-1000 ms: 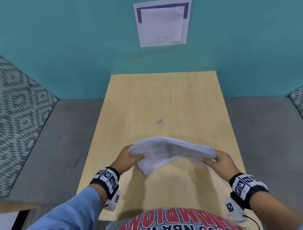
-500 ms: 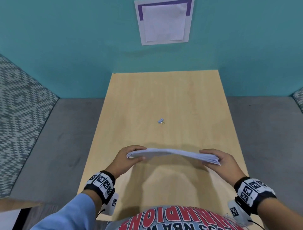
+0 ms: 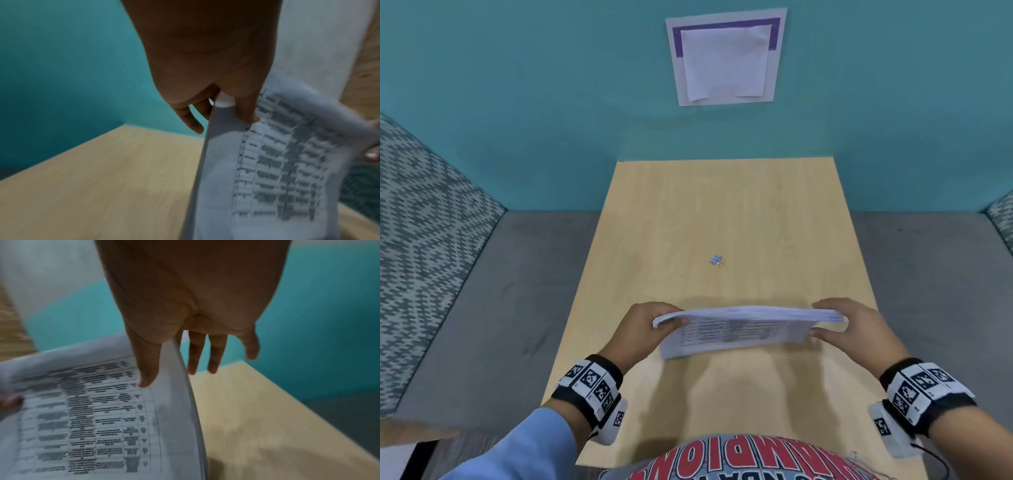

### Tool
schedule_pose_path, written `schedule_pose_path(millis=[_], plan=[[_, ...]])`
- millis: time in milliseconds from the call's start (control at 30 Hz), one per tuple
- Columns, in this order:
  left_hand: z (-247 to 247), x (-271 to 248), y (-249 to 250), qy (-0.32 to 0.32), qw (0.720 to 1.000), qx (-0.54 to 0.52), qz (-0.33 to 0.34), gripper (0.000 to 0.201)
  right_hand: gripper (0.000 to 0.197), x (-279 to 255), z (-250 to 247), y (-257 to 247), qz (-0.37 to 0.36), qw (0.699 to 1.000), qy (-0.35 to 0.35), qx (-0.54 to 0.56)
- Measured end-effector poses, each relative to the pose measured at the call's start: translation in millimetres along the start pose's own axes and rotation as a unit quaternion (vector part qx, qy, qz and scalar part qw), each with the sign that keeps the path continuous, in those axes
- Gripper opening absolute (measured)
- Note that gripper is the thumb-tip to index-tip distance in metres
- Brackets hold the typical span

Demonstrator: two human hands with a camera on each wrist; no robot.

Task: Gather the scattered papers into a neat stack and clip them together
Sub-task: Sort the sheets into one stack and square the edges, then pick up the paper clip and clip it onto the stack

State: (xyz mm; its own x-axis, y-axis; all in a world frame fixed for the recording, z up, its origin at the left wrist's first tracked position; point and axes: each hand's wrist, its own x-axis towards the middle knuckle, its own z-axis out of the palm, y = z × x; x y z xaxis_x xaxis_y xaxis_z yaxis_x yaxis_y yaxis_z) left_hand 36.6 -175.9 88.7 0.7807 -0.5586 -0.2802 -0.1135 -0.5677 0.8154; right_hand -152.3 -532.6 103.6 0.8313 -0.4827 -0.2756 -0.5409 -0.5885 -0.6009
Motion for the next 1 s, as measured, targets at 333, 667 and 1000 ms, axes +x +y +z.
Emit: schedule_pose_path(millis=[333, 667, 1000], plan=[[5.8, -8.7, 134.8, 0.026, 0.913, 0.335, 0.232, 0.036, 0.053, -17.0, 2.8, -157.0, -0.241, 0.961, -0.059, -0.123], [-36.3, -19.0, 81.4, -0.041, 0.997, -0.04, 0.055, 0.013, 0.02, -17.6, -21.0, -108.8, -0.174, 0.963, -0.039, 0.201], [4.9, -23.7, 90.0, -0.03, 0.981, -0.183, 0.058, 0.026, 0.021, -21.6, 5.2, -101.8, -0.124, 0.941, -0.062, 0.31]])
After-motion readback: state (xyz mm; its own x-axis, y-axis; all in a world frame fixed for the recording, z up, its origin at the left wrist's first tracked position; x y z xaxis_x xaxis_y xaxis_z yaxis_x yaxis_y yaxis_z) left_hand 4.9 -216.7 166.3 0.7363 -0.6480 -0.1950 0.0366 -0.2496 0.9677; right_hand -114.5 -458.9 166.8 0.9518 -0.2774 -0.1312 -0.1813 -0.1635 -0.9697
